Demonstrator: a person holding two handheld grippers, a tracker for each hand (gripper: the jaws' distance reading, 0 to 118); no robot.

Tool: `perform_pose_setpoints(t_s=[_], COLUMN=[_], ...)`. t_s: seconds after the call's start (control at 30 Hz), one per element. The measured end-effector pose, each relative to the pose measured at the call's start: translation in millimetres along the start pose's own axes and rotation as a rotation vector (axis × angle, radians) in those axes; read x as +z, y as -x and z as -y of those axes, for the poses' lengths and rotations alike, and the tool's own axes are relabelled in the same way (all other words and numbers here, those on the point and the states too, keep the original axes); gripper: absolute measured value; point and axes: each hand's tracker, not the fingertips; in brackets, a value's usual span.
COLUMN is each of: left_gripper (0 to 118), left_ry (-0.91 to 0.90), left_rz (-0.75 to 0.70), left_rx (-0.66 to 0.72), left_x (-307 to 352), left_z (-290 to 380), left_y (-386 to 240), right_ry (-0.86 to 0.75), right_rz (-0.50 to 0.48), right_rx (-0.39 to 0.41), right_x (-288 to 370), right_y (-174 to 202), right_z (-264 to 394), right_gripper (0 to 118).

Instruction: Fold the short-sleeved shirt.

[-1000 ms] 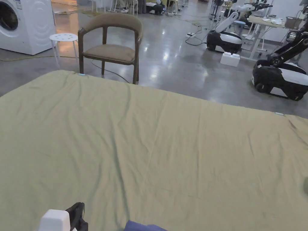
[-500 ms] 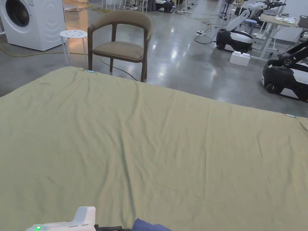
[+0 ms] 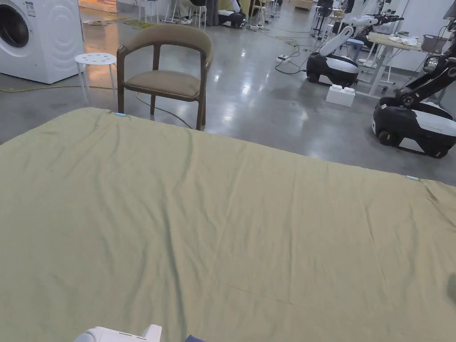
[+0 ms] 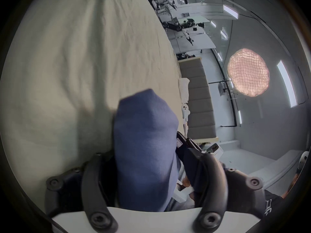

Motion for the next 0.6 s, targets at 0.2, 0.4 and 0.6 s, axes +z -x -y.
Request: perform_pose_setpoints(t_s=[0.2, 0.4, 0.6], left_gripper=[23, 20, 20], left_ry=[-0.025, -0.066, -0.079], left_rz=[0.019, 0.056, 0.048], left_rx=[0.046, 0.059, 0.019], left_x=[-6, 7, 48], left_z=[11, 20, 8], left_y=[9, -8, -36], right_ry=[-0.002, -0.017, -0.09], right_rz=[0.002, -0.014, 0.011], right_rx=[0.011, 0.034, 0.037], right_x=[-1, 2, 22], right_y=[-1, -3, -5], right_z=[1, -1, -35], right_gripper=[1, 1, 1])
